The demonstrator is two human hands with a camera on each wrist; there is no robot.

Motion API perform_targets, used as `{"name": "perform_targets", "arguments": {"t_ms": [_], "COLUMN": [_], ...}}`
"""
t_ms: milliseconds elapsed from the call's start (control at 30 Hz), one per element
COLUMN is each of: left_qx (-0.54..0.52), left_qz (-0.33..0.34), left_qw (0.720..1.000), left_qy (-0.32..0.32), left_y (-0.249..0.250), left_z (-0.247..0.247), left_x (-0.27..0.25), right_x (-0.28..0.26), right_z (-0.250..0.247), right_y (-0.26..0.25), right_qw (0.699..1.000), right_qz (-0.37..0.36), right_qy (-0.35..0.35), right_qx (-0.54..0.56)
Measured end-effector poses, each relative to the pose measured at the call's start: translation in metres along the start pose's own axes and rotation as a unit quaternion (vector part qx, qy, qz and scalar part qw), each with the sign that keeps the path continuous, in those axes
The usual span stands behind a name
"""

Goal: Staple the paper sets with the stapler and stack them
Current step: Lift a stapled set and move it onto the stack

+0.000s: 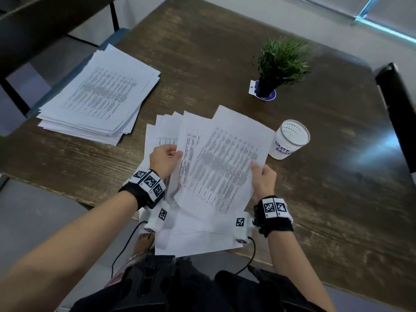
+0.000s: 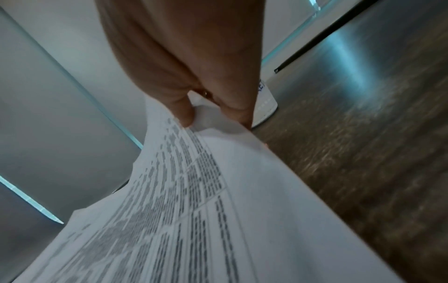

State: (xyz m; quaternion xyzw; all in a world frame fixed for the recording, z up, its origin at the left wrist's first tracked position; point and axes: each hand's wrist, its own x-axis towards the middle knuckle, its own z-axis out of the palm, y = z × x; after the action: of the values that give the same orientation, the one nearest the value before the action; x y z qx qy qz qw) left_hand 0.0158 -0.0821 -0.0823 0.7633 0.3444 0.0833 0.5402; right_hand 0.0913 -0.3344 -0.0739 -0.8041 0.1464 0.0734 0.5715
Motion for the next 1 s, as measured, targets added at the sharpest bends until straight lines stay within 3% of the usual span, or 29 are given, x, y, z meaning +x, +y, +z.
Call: {"name": "perform_targets", "arguments": {"t_ms": [133,300,467,600,667,800,900,1000], "left_qx": [-0.021,-0.049,-0.059,-0.036,0.002,-0.096,-0.166,-0.21], "left_qz": [-0.006,-0.002,0.051,0.065,0.071,0.075,0.104,0.129], "left_qw": [1.0,0.999,0.996,0.985,0.987,0.983,0.97,0.962], "left_qy": [0.008,-0.009,-0.052,-0.155,-0.146,-0.135,-0.141,-0.12], "left_y": [-0.001,0.001,0.016,0.021,0.021,0.038,0.052,0.063], "left_z": [0.001,0.001,0.004,0.006,0.008,0.002,-0.004,-0.005], "left_x": [-0.006,-0.015,-0.026,-0.034,-0.035,-0.043,-0.045,-0.048], "right_x": [0.005,-0.007,-0.009,-0.006,-0.007,-0.013,-0.018,-0.022], "right_z": [-0.023,-0.021,0.002,0.016,0.018,0.01,0.001,-0.009], "right_y": [-0.001,0.002,0.012,0.01,0.009,-0.002,-0.006,-0.004], "right_qw": [0.998,0.999,0.998,0.993,0.99,0.991,0.987,0.985], "right_qz": [-0.02,-0.013,0.003,-0.045,-0.07,-0.109,-0.063,-0.047], "right_qy": [0.051,-0.012,-0.055,-0.087,-0.092,-0.071,-0.088,-0.121], "right_qx": [0.025,0.042,0.015,-0.063,-0.082,0.014,0.115,0.113]}}
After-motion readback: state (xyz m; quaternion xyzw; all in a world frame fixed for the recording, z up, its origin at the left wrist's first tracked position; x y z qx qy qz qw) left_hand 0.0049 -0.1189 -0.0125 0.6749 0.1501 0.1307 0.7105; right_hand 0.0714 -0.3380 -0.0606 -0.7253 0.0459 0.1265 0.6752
